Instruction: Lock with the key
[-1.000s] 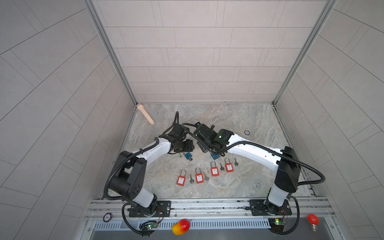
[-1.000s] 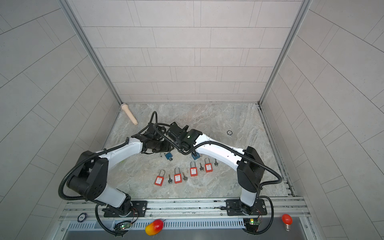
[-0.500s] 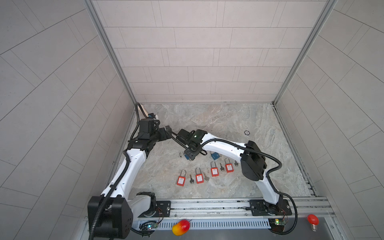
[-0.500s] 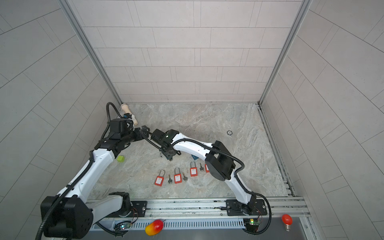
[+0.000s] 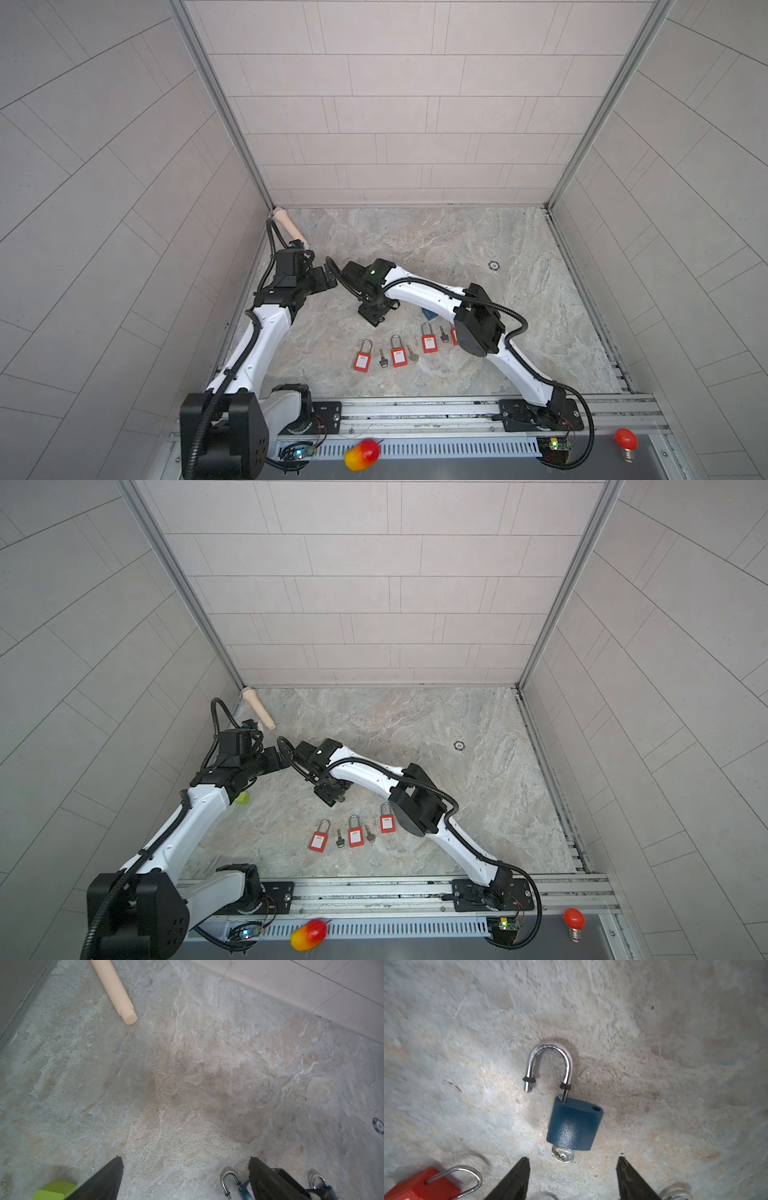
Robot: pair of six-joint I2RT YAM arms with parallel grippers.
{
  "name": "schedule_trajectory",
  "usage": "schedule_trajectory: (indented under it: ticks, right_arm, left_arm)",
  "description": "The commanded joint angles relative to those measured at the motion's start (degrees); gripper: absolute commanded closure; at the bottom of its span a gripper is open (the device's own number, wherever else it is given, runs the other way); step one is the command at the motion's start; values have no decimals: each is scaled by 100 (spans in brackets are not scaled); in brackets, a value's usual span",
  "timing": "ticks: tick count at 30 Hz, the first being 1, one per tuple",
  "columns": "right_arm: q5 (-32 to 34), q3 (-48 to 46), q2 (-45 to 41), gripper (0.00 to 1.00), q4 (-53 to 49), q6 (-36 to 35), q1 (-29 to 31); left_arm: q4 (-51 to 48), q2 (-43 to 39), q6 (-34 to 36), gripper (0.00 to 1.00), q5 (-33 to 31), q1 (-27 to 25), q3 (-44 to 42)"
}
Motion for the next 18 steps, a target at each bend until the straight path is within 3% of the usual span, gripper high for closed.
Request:
schedule_trajectory:
  ticks: [1,7,13,18]
  right_arm:
    - [-210,285,276,32,-470,-233,-33]
    - [-357,718,619,32,-599,-161,-179]
    - [-389,1183,1009,35,-859,-164,-229]
    - [-285,1237,1108,43,-887,-159,-247]
  left_arm:
    - [403,-46,-333,0,163,71,-106]
    - [571,-37,-823,0,356,304,-156]
    - [572,23,-788,0,416,330,-173]
    - [572,53,-652,0,536,334,-191]
